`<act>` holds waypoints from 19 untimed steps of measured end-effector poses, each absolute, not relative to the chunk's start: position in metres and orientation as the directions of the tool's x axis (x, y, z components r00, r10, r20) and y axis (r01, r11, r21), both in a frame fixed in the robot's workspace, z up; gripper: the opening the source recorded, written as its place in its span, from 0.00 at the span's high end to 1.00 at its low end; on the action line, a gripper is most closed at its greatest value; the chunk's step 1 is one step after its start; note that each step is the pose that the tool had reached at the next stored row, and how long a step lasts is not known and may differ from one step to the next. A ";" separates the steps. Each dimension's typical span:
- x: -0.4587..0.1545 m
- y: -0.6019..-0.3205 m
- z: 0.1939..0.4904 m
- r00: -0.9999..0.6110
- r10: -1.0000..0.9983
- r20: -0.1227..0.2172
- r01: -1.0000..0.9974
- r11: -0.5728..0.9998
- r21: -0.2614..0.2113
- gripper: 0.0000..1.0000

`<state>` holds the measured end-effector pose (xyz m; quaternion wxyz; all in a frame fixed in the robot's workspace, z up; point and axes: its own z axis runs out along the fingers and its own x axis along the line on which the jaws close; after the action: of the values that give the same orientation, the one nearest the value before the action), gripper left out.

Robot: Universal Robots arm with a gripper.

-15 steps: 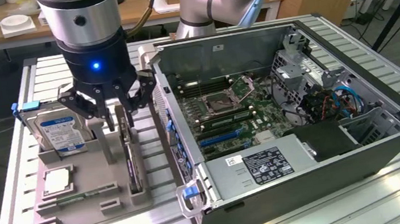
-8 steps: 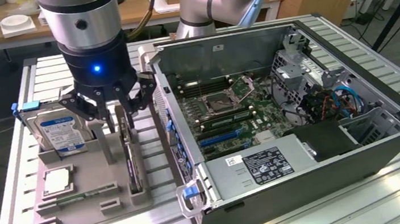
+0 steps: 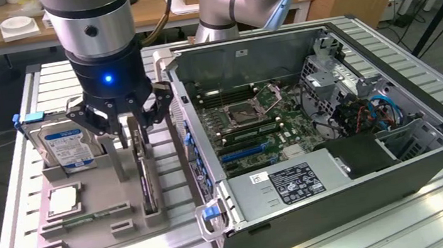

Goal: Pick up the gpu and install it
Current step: 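Pick up the gpu and move the gpu toward the slot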

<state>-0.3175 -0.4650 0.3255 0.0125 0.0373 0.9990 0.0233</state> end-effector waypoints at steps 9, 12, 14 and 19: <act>-0.317 -0.465 0.321 -0.997 0.075 -0.023 0.074 0.996 0.048 0.62; -0.317 -0.465 0.319 -0.997 0.075 -0.023 0.074 0.996 0.048 0.62; -0.318 -0.465 0.318 -0.997 0.075 -0.023 0.074 0.996 0.048 0.62; -0.317 -0.465 0.316 -0.997 0.075 -0.023 0.074 0.996 0.048 0.62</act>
<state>-0.3175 -0.4650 0.3159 0.0124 0.0373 0.9990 0.0233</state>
